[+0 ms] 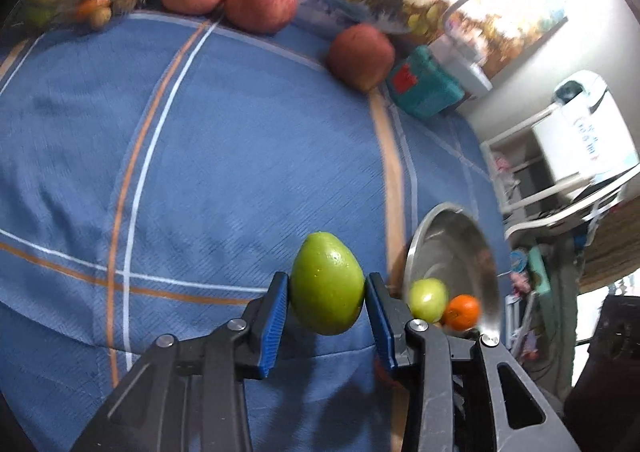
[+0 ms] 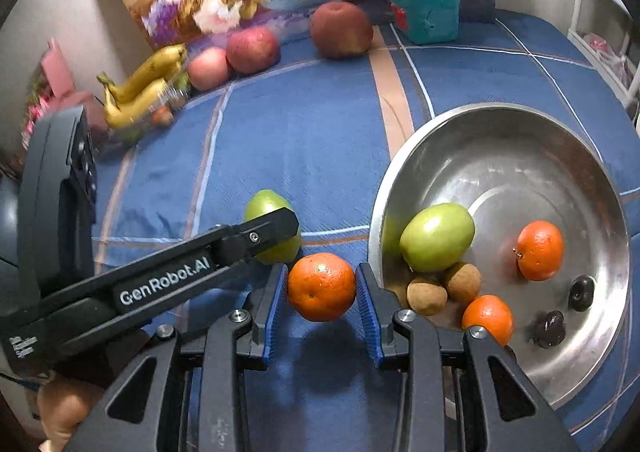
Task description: Organize fruits
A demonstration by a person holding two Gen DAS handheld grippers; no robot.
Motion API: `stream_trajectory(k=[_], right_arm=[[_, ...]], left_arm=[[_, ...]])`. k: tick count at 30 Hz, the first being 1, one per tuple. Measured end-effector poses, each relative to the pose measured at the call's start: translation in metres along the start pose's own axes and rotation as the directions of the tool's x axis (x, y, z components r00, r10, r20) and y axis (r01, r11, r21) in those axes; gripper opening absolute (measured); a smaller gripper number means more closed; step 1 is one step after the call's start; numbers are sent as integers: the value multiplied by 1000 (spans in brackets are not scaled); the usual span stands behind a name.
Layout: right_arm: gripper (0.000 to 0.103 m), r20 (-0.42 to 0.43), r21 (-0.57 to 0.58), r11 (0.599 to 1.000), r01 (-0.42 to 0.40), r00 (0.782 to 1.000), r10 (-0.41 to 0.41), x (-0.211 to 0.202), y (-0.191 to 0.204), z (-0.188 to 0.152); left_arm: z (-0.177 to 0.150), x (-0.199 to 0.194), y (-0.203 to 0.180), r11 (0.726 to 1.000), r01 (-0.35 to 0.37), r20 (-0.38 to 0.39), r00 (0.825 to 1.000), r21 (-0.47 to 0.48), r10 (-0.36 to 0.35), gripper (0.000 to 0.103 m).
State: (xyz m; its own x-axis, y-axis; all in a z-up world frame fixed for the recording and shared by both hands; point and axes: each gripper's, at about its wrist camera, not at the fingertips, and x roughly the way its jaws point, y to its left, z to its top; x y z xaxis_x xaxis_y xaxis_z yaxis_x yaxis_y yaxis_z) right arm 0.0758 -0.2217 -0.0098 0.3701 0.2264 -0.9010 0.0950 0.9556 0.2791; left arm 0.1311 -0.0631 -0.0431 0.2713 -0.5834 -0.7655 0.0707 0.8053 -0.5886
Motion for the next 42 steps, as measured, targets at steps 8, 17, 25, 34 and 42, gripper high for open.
stream_trajectory(k=[8,17,25,34,42], right_arm=[[36,108,193,976,105,986,-128,-42,-56,3],[37,55,328,931,161,980,-189,-39,-109,-9],[37,51,333,931,151,983,-178,-35,-114,-9],[60,78,304,937,174,975,-207,-47,-104,-23],[81,89,186,947,264,955,-283,-44,-86,-49]], left_arm=[[-6,-4,-48,992,74,-16,997,106,-73,41],[-29,32,-87,975,68,-143,989,211,-38,43],[-26,20,-88,974,85,-130,990,209,-58,53],[-26,-20,-64,936,-263,79,965,233,252,91],[-43,-29,-26,843,-507,159,861,180,484,103]])
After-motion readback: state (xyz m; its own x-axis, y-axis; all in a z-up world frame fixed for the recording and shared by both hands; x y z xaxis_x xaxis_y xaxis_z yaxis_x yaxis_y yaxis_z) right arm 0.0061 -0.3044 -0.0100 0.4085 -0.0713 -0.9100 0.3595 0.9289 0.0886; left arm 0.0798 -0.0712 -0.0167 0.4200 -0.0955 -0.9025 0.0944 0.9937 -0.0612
